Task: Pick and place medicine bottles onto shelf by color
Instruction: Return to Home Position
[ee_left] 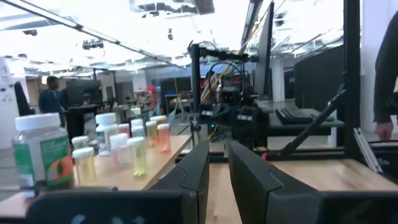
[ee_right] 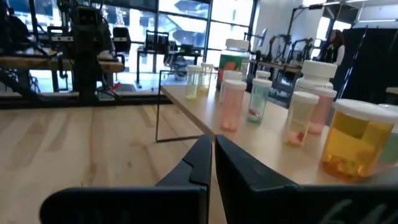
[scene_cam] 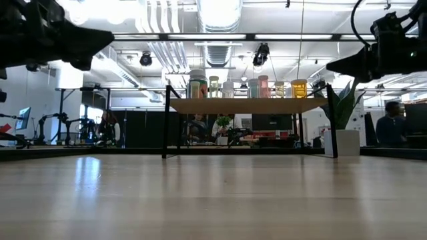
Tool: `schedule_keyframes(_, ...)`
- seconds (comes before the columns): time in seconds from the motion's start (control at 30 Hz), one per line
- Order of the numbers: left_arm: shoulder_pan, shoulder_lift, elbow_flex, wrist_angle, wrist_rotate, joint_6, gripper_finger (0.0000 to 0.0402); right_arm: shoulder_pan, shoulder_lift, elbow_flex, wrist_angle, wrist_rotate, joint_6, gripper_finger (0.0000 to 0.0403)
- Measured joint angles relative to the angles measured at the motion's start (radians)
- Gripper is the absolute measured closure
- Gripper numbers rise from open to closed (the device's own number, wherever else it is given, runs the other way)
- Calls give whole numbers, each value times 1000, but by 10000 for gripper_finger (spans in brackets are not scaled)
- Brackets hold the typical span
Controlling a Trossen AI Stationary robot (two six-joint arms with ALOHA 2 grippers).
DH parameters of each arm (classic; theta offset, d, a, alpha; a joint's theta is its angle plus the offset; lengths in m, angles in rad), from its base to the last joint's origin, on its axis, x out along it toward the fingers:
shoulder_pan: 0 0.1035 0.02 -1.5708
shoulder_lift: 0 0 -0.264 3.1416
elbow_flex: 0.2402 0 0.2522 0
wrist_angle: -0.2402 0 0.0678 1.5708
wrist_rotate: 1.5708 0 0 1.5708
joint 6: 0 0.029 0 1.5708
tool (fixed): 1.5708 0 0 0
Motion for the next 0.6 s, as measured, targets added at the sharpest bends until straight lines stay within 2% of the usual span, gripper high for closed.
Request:
schedule_keyframes(0.13, 0, -122, 0, -158, 0, -16, 357, 1, 0, 78, -146, 0, 1, 390)
schedule_keyframes(0.2, -1, -160, 0, -177, 0, -24, 357, 1, 0, 88, -184, -3, 6, 390)
schedule_keyframes(0.27, -2, -132, 0, -184, 7, -22, 357, 1, 0, 72, -168, -7, -7, 390)
schedule_keyframes(0.4, -2, -117, 0, -185, 7, -24, 357, 0, 0, -12, -4, -7, -42, 390)
schedule_keyframes(0.6, -3, -135, 0, -181, 21, -26, 357, 0, 10, -16, -2, 0, -18, 390)
